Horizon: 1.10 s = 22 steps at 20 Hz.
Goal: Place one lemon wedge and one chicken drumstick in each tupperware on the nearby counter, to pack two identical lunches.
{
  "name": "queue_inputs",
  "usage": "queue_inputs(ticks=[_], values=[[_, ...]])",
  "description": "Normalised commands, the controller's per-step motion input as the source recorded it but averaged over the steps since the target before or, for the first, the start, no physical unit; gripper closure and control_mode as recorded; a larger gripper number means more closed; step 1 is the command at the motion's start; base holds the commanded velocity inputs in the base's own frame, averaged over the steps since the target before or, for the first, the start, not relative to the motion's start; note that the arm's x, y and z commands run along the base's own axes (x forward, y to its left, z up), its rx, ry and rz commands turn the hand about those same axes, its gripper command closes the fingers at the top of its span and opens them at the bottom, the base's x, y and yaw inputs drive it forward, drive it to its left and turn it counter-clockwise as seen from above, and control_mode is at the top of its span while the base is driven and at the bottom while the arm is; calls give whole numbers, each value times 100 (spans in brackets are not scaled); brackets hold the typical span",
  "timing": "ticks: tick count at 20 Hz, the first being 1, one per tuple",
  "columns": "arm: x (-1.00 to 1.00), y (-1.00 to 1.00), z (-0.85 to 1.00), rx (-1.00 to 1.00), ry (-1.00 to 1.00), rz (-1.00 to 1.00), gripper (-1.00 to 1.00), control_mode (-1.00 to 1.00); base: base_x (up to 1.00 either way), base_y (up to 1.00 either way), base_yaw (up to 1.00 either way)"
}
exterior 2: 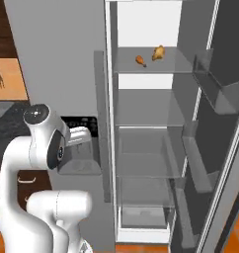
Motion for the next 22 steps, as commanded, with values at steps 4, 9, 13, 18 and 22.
queue_inputs(ticks=[4,9,13,18,22], values=[[0,0,0,0,0,0,-100,100,35,-81,-5],[0,0,0,0,0,0,-100,100,45,-57,-2],[0,0,0,0,0,0,-100,100,46,-2,0],[0,0,0,0,0,0,-100,100,37,-9,0],[0,0,0,0,0,0,-100,100,22,-36,0]])
